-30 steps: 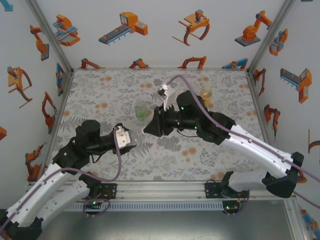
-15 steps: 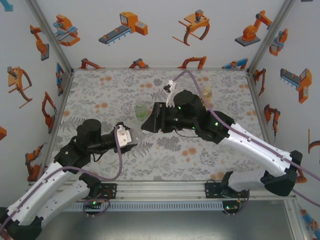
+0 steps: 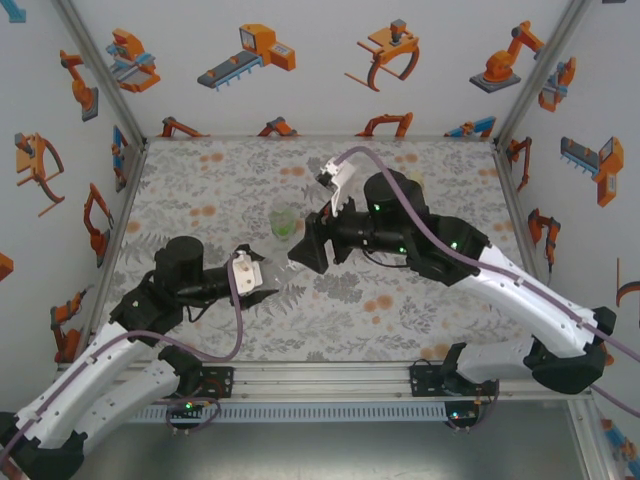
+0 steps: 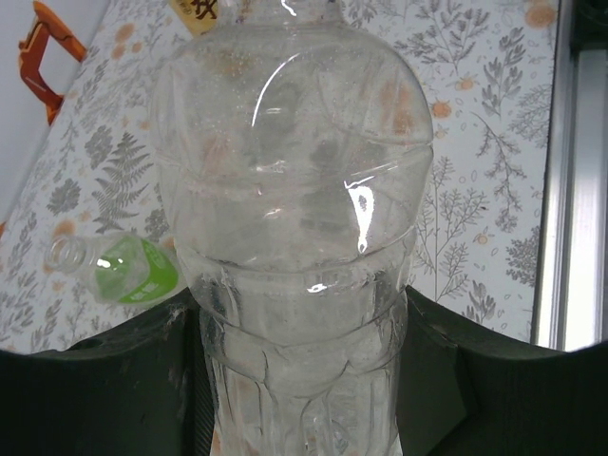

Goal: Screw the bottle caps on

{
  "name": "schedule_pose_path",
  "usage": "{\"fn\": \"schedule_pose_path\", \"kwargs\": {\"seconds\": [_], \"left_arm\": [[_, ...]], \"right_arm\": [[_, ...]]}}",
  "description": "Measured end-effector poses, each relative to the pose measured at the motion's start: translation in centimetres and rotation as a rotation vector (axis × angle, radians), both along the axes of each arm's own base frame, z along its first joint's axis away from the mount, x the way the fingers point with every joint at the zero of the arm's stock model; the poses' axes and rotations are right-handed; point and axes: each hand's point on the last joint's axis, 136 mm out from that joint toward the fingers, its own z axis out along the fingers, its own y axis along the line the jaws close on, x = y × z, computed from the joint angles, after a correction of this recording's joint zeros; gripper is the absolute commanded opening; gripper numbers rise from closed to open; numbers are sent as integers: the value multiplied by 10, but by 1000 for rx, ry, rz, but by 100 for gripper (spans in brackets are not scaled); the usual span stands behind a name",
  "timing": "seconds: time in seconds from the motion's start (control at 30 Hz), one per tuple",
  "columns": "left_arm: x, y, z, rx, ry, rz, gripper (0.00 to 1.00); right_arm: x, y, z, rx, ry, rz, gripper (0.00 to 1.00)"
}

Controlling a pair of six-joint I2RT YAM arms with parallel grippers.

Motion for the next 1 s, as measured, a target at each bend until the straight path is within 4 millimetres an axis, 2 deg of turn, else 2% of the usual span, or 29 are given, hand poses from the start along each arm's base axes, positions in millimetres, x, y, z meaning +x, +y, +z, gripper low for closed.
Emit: {"fn": "schedule_pose_path", "kwargs": {"seconds": [0.23,0.33,0.43,0.77,1.0], "left_arm": [[-13,-7,-4,-6,40,-88,0],[-17,-9,-6,-5,55,-116,0],[-19,-10,-7,-5,65,-130,0],[-23,-10,-7,-6,72,-148,0],[-23,-10,-7,-5,74,-149,0]], "right_arm": [[-48,-6,-11,-115,-435,416,58],[-66,-11,-17,-127,-558,557,56],[-76,-12,-20,-125,-633,645,51],[-77,-9,-42,-161,-685,715,45],[-74,-8,-42,-171,-699,706,38]]}}
